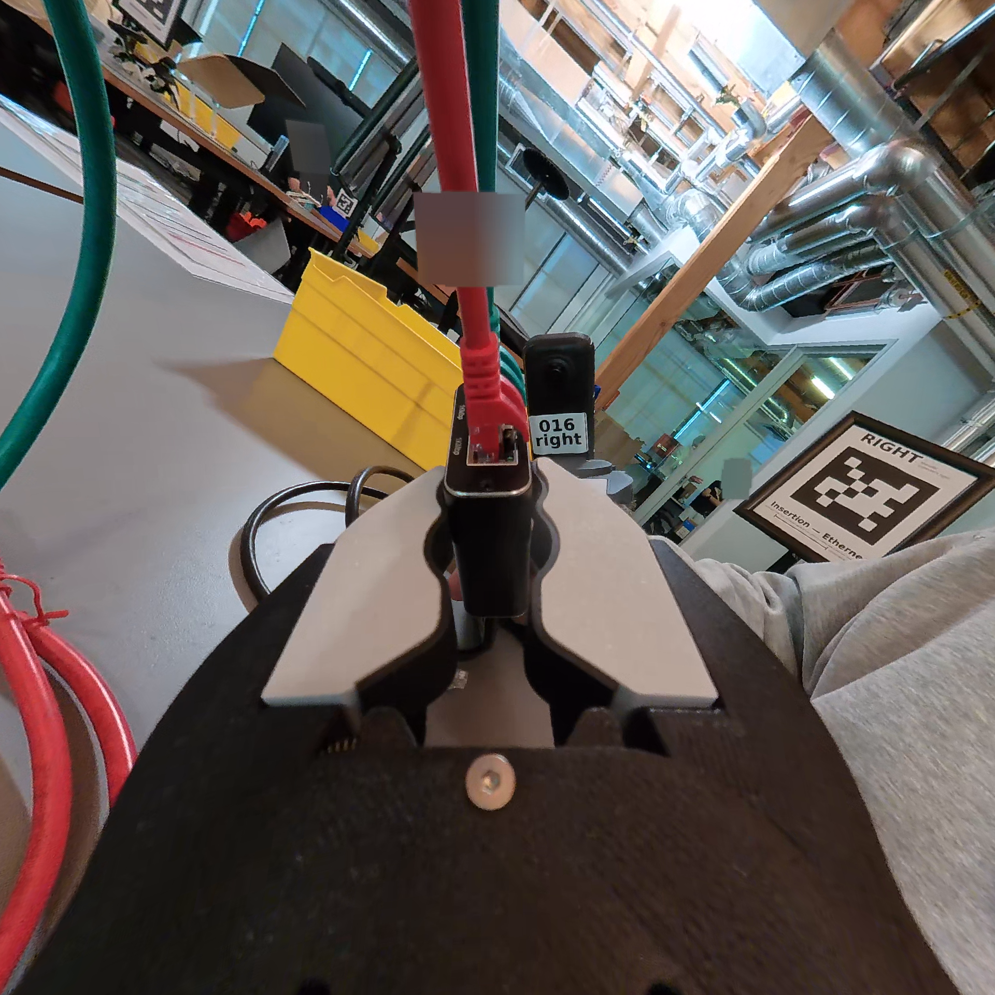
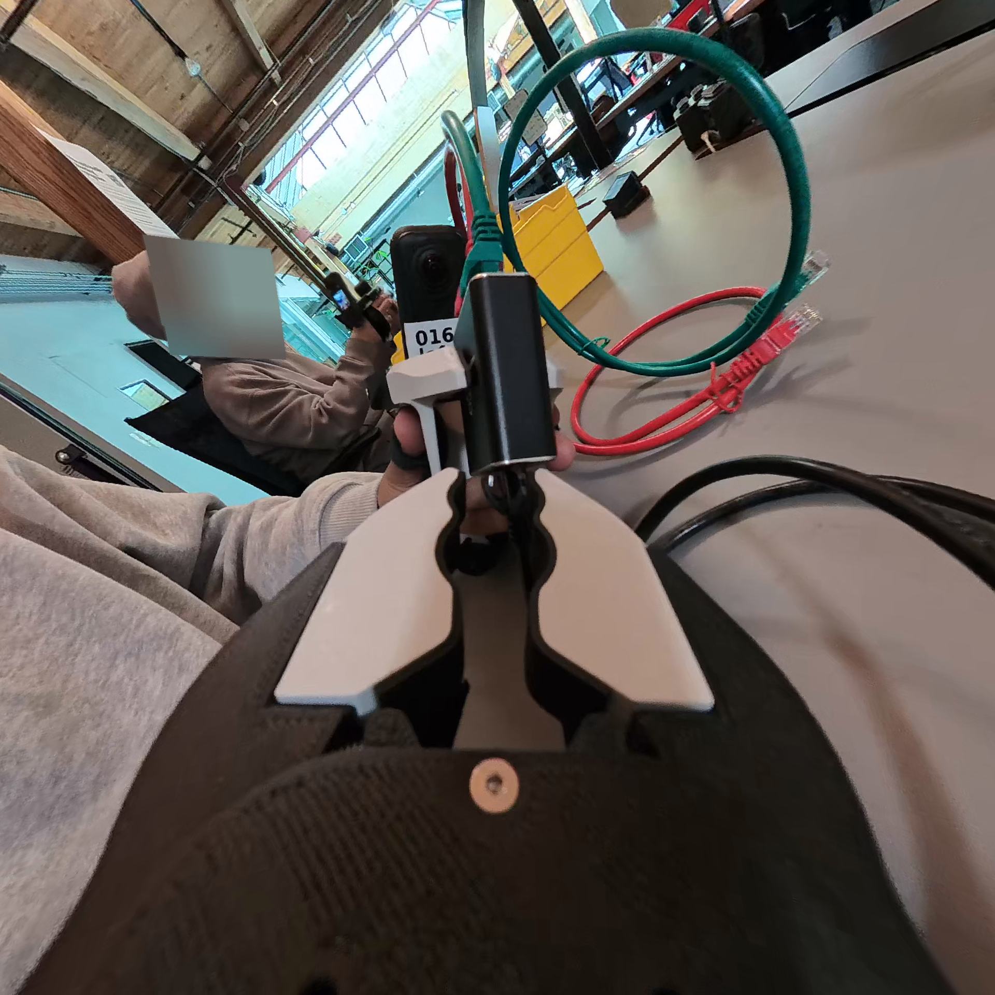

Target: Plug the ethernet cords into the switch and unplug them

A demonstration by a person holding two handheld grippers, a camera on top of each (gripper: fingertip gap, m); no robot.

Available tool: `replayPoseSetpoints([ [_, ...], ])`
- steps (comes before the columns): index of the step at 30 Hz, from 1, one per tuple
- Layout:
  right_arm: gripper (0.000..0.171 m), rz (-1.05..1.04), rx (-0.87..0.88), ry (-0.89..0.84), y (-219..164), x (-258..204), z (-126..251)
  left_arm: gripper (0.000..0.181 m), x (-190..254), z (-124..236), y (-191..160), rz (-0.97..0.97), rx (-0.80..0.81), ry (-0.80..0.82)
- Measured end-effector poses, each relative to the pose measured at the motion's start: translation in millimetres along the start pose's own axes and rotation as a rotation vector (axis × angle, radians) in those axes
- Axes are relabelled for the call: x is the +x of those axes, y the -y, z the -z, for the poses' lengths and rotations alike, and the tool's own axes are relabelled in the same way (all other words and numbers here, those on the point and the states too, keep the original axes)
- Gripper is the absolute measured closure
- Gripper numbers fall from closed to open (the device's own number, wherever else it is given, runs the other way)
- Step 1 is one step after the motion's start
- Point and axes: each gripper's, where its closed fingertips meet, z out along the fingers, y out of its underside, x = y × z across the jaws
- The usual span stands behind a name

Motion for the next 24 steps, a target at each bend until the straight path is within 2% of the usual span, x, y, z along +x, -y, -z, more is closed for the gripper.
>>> replayPoseSetpoints([
  [6,0.152,0.035,-0.039,-0.023,-6.0,0.8,-3.0,0.157,2.9,-1.0,-0.4,-0.005,-0.002,-0.016],
  [12,0.155,0.154,-0.064,-0.087,-6.6,1.3,-2.3,0.157,5.0,-1.4,-0.9,0.000,-0.003,-0.031],
  [24,0.157,-0.035,-0.099,-0.106,-9.6,5.5,-2.9,0.158,1.6,-1.2,0.1,0.062,0.012,-0.044],
])
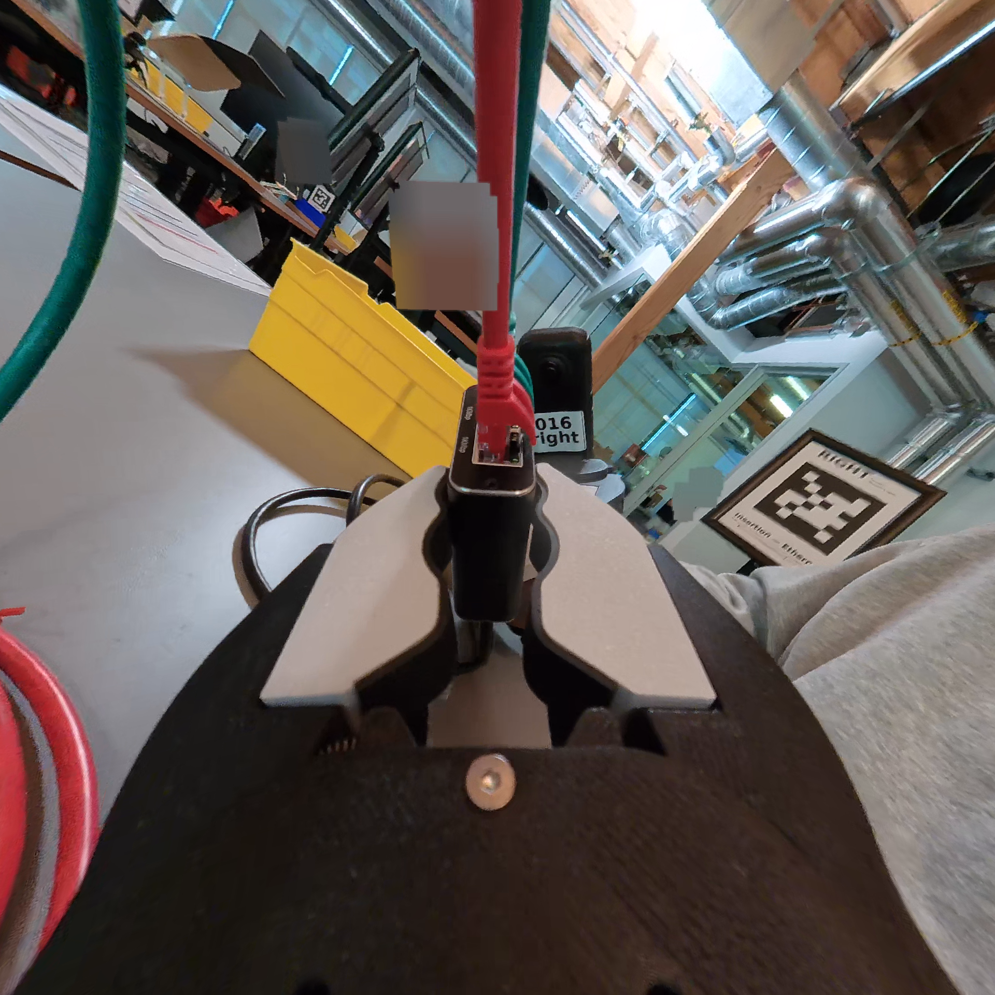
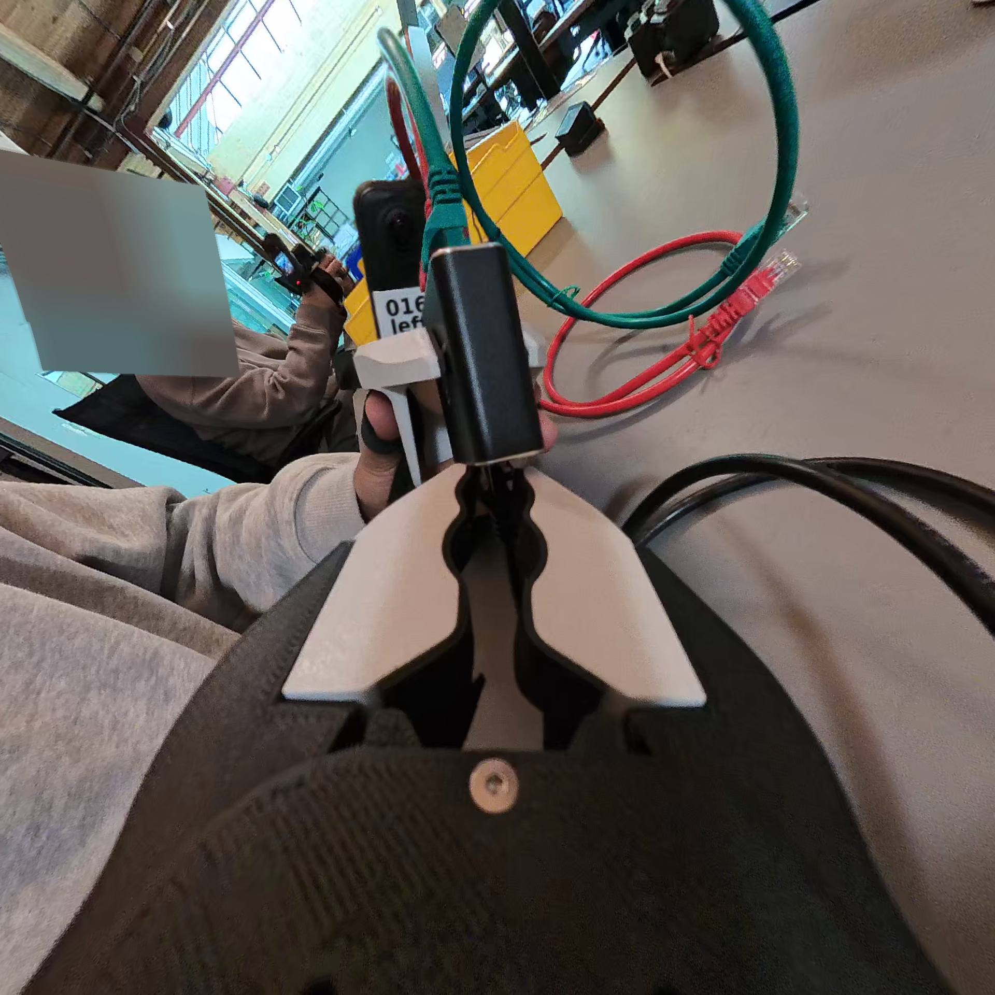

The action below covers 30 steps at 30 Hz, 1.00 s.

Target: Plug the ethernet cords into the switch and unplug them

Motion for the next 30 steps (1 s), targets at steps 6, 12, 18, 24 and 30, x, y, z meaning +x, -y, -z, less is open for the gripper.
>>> replayPoseSetpoints([
  [6,0.158,0.026,-0.034,-0.004,-1.6,-2.5,3.2,0.158,0.9,-1.8,-0.4,0.110,0.037,-0.054],
  [12,0.158,-0.019,-0.031,0.012,-1.2,-3.5,3.8,0.157,1.3,-1.9,0.2,0.130,0.047,-0.073],
  [18,0.158,0.002,-0.031,0.011,-0.2,-6.4,4.0,0.158,2.6,-1.4,1.5,0.134,0.056,-0.087],
  [24,0.158,0.041,-0.039,0.015,-0.7,-10.3,6.6,0.158,5.3,-2.5,0.9,0.138,0.056,-0.104],
  [30,0.158,0.148,-0.051,0.020,-0.4,-14.8,11.5,0.159,10.4,-4.0,1.0,0.178,0.071,-0.150],
])
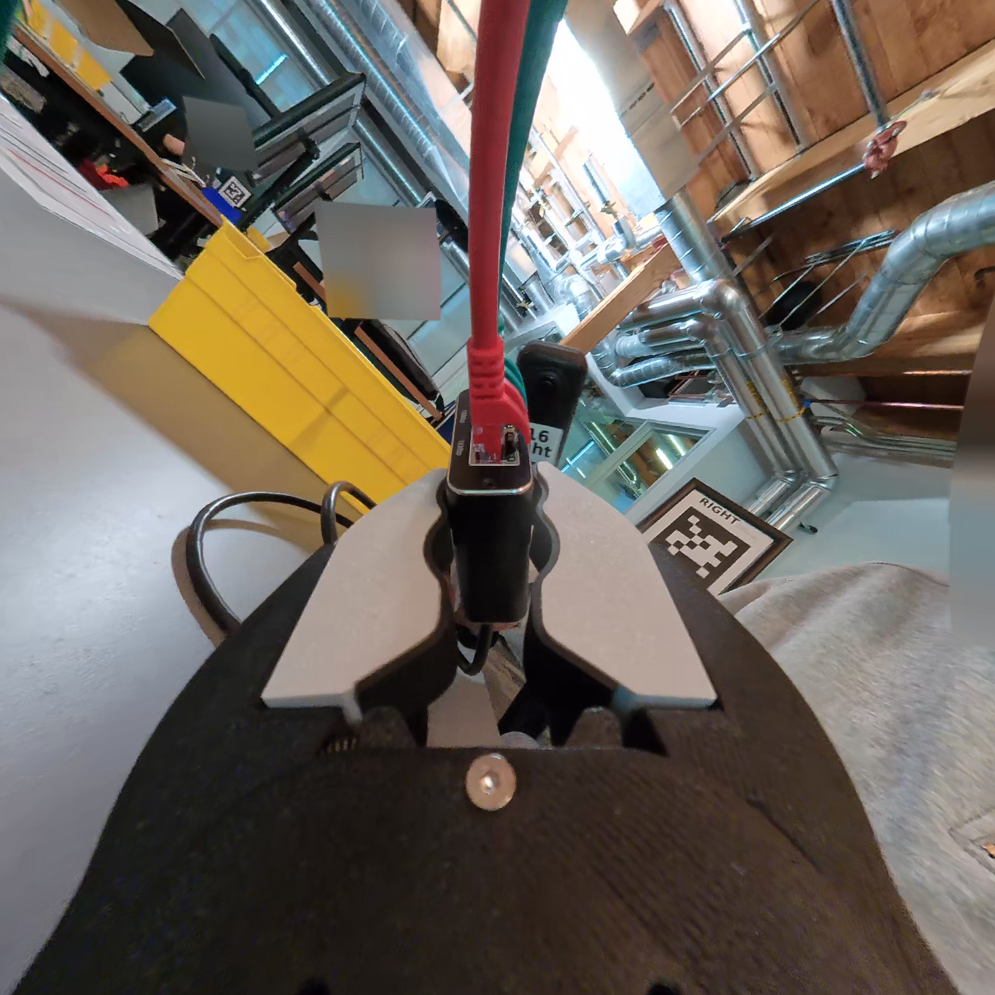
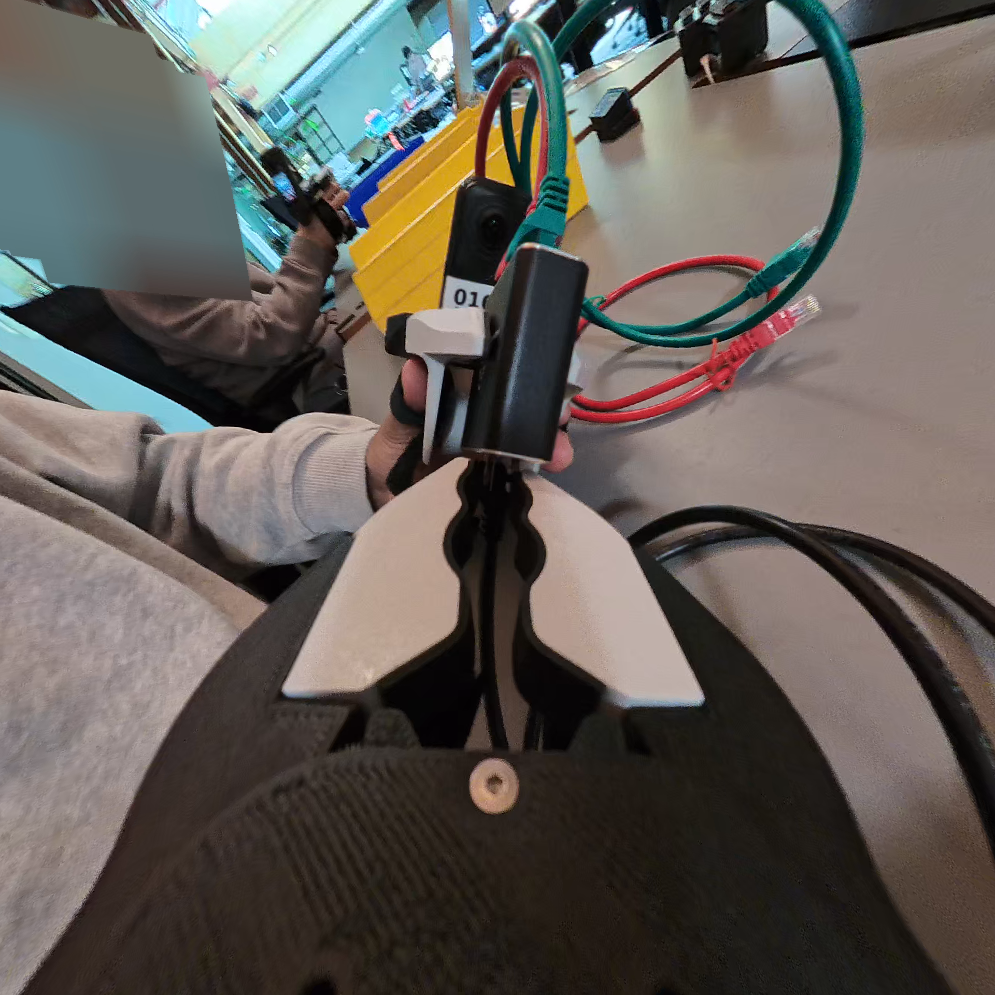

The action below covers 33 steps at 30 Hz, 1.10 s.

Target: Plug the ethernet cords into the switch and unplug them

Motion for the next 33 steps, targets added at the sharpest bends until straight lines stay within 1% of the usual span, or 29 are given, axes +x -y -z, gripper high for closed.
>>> replayPoseSetpoints([
  [2,0.158,-0.061,0.022,0.048,0.4,-0.2,2.0,0.158,0.9,-1.3,-1.1,0.000,-0.004,-0.005],
  [5,0.158,0.001,0.001,0.010,0.4,0.0,1.7,0.158,0.3,-1.1,-1.1,0.007,0.000,-0.012],
  [9,0.158,-0.053,0.012,0.072,0.2,-2.5,4.4,0.158,3.3,-2.0,-1.9,0.006,-0.001,-0.026],
  [10,0.158,-0.043,0.004,0.064,-0.7,-1.5,4.9,0.158,2.7,-2.6,-3.0,0.009,-0.005,-0.024],
  [13,0.158,0.097,-0.047,-0.024,-2.9,-0.5,4.7,0.158,2.1,-2.7,-3.8,0.018,-0.008,-0.028],
  [14,0.157,0.097,-0.043,-0.013,-2.2,-2.8,5.5,0.158,3.8,-2.7,-4.0,0.014,-0.009,-0.035],
  [17,0.158,-0.007,-0.005,0.076,-1.8,-5.6,9.8,0.158,6.5,-5.0,-6.4,0.001,-0.020,-0.036],
  [20,0.158,0.064,-0.035,0.054,-2.6,-7.7,10.1,0.158,7.7,-5.2,-7.5,0.013,-0.022,-0.060],
  [25,0.158,0.060,-0.019,0.145,-1.4,-18.4,14.5,0.158,20.1,-7.2,-9.7,-0.011,-0.039,-0.116],
  [27,0.158,0.090,-0.058,0.195,-8.0,-25.2,17.0,0.157,23.0,-6.7,-8.2,0.001,-0.025,-0.138],
  [28,0.158,0.117,-0.103,0.218,-17.8,-29.0,18.5,0.157,26.4,1.5,12.7,0.056,0.093,-0.179],
  [29,0.158,0.144,-0.120,0.170,-23.6,-25.1,18.1,0.158,24.1,19.2,42.7,0.123,0.244,-0.204],
  [30,0.158,0.176,-0.102,0.124,-21.9,-23.1,17.9,0.158,18.1,36.3,60.5,0.120,0.308,-0.176],
  [31,0.158,0.201,-0.076,0.113,-16.3,-26.3,18.3,0.158,12.5,45.9,63.9,0.045,0.277,-0.101],
  [32,0.158,0.223,-0.053,0.095,-10.4,-26.5,18.3,0.157,13.8,51.6,66.6,-0.008,0.264,-0.067],
  [33,0.158,0.244,-0.046,0.070,-8.4,-22.9,18.0,0.157,21.5,54.5,71.1,-0.017,0.278,-0.086],
])
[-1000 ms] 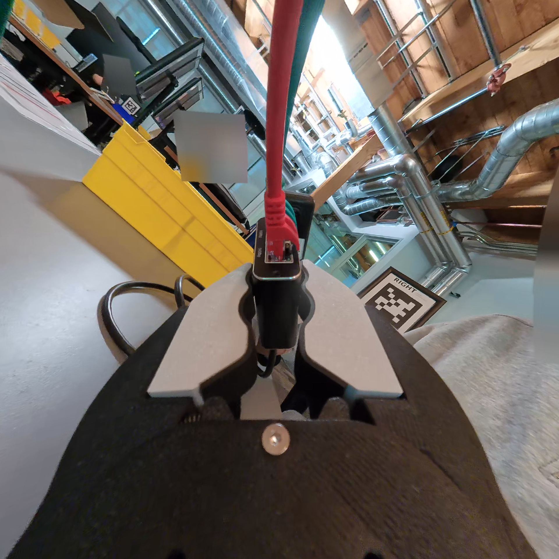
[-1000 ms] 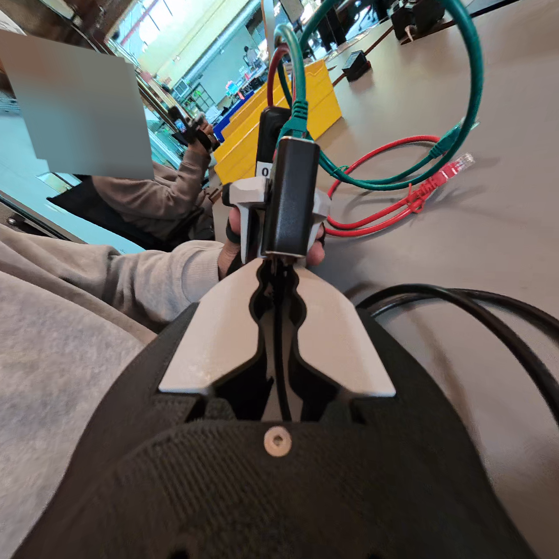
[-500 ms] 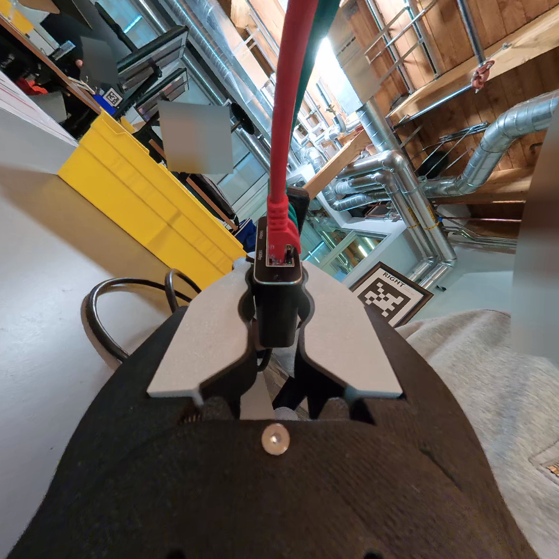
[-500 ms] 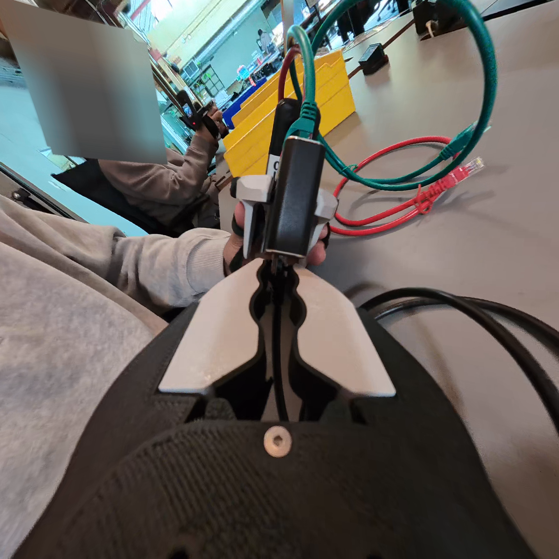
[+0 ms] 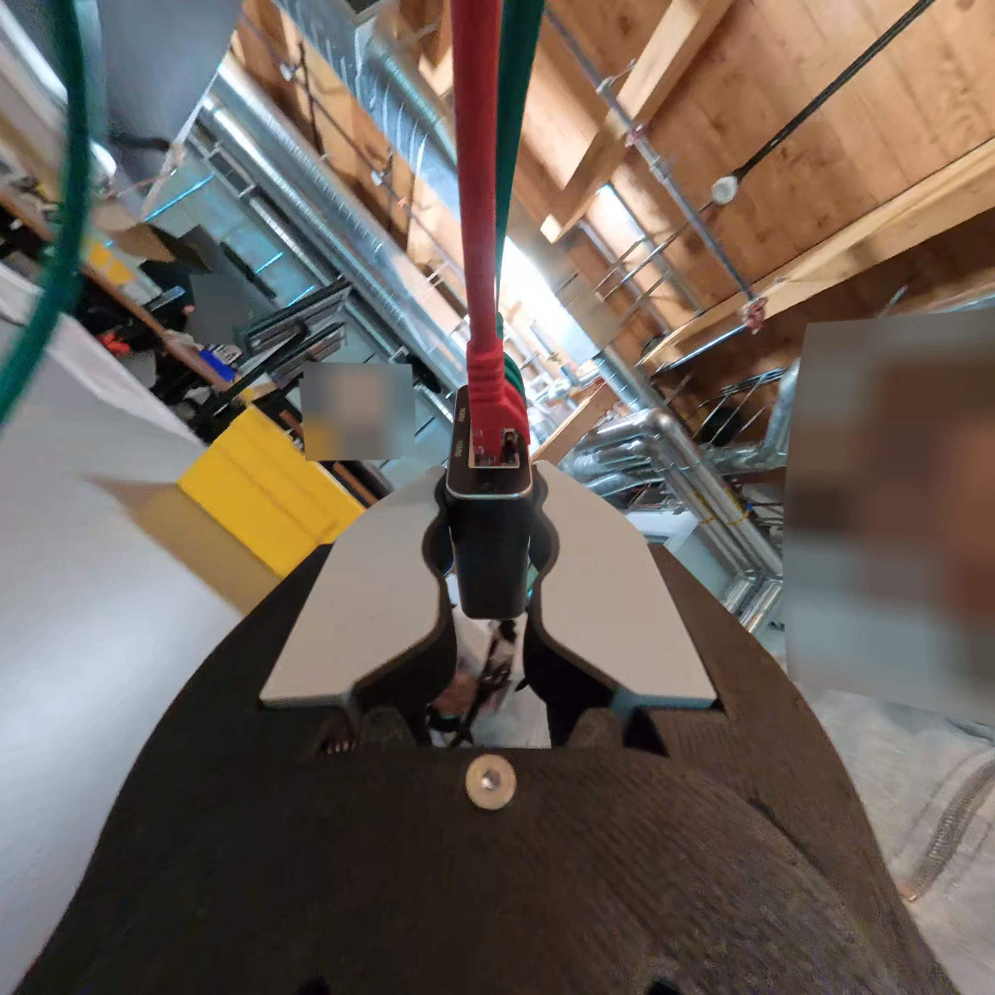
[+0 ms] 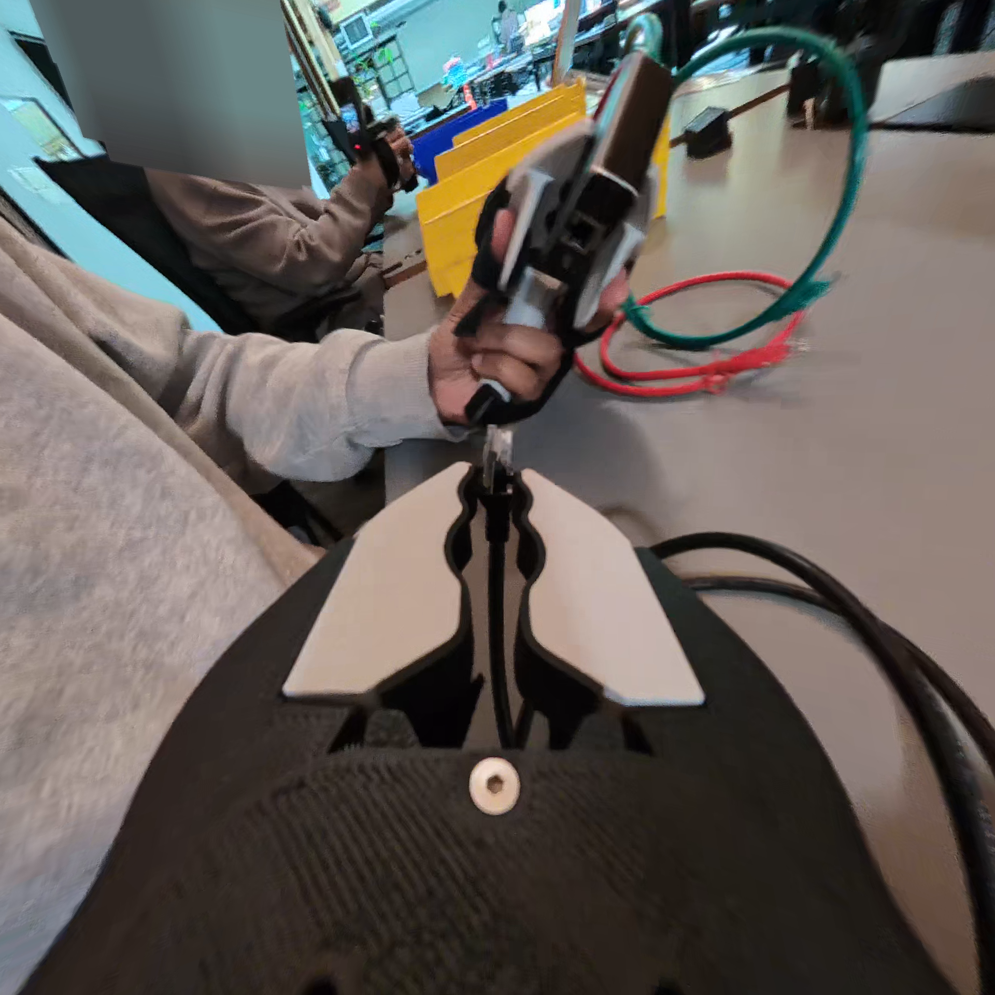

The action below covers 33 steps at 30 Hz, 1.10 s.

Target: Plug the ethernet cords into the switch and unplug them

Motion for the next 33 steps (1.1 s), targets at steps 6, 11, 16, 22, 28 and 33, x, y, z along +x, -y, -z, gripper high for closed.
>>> replayPoseSetpoints([
  [6,0.157,-0.042,0.132,-0.176,7.9,35.0,7.5,0.157,-5.2,-4.1,-14.4,-0.055,-0.106,0.044],
  [11,0.138,0.033,0.251,-0.434,26.4,63.6,42.8,0.157,-12.2,-7.8,-25.3,0.011,-0.128,0.037],
  [16,0.140,-0.069,0.108,-0.542,9.0,64.2,44.4,0.158,-17.0,-9.7,-34.6,0.019,-0.168,0.055],
  [22,0.121,-0.030,-0.323,-0.605,-47.0,47.3,-1.6,0.157,-22.7,-7.1,-33.0,0.045,-0.154,0.068],
  [28,0.118,0.029,-0.496,-0.749,-74.1,75.7,-7.9,0.157,-21.3,-10.8,-40.1,0.070,-0.181,0.044],
  [33,0.153,-0.039,-0.465,-0.701,-72.8,88.0,1.8,0.157,-19.6,-12.5,-43.3,0.081,-0.193,0.034],
])
